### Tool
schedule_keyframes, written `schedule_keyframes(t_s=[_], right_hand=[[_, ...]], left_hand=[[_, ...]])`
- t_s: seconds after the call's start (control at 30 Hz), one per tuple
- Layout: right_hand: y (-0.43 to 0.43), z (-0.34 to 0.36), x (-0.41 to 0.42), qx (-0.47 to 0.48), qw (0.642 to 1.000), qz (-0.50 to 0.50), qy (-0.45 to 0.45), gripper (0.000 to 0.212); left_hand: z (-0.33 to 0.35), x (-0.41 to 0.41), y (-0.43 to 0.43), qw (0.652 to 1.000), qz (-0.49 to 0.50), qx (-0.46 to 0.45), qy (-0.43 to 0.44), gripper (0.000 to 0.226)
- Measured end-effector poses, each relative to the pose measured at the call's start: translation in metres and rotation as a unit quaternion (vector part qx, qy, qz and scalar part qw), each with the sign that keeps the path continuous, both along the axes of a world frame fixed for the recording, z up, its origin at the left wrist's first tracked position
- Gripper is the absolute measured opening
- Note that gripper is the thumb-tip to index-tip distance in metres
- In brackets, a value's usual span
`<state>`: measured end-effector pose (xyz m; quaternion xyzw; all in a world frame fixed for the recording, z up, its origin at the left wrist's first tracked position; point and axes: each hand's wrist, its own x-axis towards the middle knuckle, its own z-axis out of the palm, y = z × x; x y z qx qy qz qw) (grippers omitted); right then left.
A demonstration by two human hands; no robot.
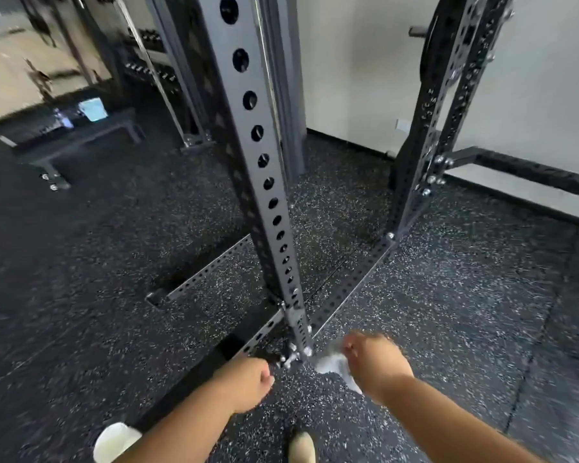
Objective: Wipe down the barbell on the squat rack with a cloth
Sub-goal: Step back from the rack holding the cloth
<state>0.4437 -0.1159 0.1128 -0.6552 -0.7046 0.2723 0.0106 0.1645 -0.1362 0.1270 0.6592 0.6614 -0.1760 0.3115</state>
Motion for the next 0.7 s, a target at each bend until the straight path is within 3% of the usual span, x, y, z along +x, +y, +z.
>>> schedule_keyframes(t_s=[0.13,0.3,0.53,0.7], right_hand=[[0.007,0.003,-0.047,0.037,0.994,0.092,-0.043,0.038],[0.038,0.015,-0.106,0.04,0.955,0.249,-0.153,0.066],[0.1,-0.006,-0.173,-0.011,0.979,0.178,-0.101,0.056],[0.146,-0.029,-0.208,-0.077,0.973,0.171,-0.134,0.052]], left_hand=[[-0.002,-0.036,-0.012,1.0,0.024,0.013,-0.007,0.028],[-0.01,-0.084,0.004,0.998,0.047,0.04,-0.007,0.03],[-0.038,-0.145,0.071,0.999,0.033,0.011,-0.031,0.035],[-0.055,-0.165,0.114,1.0,-0.003,0.009,-0.03,0.032]])
